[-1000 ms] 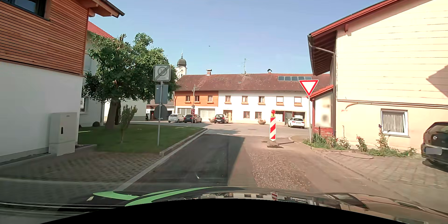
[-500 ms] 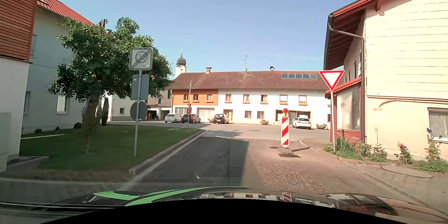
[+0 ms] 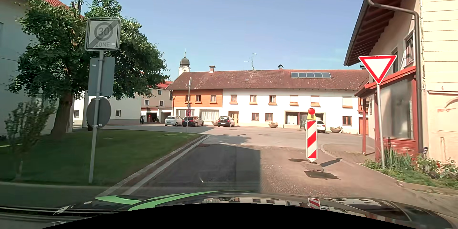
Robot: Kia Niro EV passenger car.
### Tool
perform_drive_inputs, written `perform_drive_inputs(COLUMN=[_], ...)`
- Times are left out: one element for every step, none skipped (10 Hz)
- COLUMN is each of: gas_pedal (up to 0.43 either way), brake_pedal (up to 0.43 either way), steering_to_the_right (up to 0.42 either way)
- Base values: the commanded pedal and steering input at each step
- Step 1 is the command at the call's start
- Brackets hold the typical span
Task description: Follow the waypoints while adhering to traffic rules and regulations
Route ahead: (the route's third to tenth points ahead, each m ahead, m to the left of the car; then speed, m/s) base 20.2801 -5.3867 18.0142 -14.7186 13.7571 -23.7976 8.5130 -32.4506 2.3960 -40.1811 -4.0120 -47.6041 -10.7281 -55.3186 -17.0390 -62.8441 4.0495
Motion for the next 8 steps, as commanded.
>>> perform_drive_inputs(gas_pedal=[0.000, 0.000, 0.000, 0.000, 0.000, 0.000, 0.000, 0.000], brake_pedal=[0.085, 0.128, 0.134, 0.152, 0.165, 0.165, 0.171, 0.171], steering_to_the_right=[-0.001, -0.002, -0.007, -0.008, -0.007, -0.007, -0.006, -0.004])
